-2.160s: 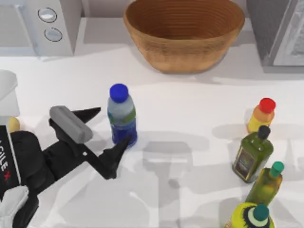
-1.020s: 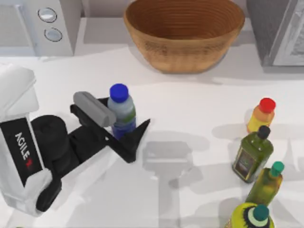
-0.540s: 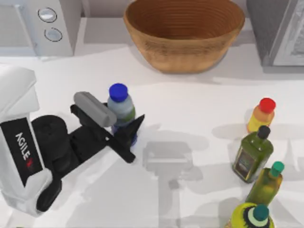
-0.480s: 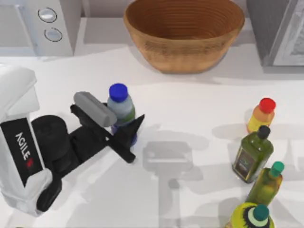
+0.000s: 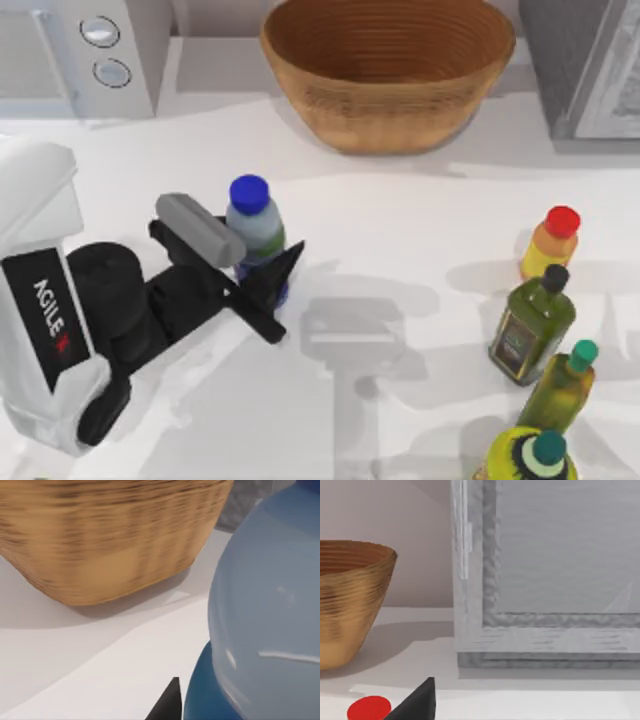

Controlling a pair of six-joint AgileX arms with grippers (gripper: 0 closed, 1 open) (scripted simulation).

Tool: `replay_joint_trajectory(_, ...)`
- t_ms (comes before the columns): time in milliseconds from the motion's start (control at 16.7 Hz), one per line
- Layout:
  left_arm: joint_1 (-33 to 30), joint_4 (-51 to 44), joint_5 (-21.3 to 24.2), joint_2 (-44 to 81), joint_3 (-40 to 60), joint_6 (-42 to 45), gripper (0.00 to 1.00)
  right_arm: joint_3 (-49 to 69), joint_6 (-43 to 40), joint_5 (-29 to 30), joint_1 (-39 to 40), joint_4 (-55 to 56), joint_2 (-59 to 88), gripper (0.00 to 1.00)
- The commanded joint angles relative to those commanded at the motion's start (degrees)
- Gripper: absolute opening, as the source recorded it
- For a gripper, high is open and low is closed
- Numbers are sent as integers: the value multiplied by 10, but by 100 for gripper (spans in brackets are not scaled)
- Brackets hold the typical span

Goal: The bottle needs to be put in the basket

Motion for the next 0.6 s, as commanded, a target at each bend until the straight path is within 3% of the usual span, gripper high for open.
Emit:
replay_joint_trajectory(300, 3, -2, 5, -17, 2, 3, 0, 0, 0, 0, 0, 0, 0, 100)
replay_joint_trajectory(600, 31, -57, 35, -115, -20, 8, 0, 0, 0, 0, 0, 0, 0, 100)
